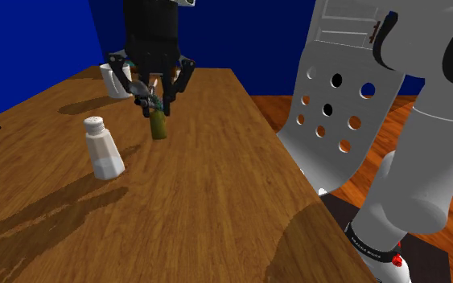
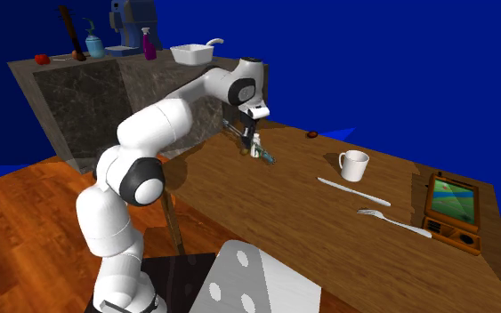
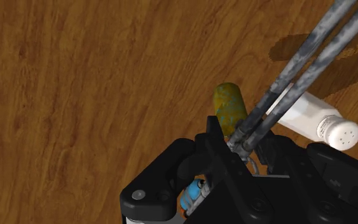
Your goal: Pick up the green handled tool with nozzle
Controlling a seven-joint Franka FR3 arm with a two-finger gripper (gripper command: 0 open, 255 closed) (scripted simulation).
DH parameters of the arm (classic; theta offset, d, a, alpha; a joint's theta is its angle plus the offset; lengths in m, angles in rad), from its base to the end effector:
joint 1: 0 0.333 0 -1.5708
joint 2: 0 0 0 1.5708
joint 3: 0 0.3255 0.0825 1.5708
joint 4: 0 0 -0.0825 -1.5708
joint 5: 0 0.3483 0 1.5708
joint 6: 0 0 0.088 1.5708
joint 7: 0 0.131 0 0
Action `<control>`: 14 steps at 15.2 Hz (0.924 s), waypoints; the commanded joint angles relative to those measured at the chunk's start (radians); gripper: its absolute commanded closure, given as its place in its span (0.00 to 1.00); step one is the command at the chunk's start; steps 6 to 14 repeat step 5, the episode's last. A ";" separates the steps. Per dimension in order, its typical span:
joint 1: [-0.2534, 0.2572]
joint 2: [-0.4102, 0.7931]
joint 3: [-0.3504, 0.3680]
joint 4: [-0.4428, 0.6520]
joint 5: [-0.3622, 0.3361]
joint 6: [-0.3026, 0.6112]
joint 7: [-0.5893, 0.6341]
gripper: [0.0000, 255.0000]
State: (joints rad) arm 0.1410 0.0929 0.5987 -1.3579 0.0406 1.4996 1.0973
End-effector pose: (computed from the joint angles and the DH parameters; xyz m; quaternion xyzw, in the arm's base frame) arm 0.4053 0.3531 0.6551 -0.9825 0.1773 0.0170 0.0539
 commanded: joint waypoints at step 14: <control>0.017 0.041 0.008 0.103 -0.025 -0.068 0.020 1.00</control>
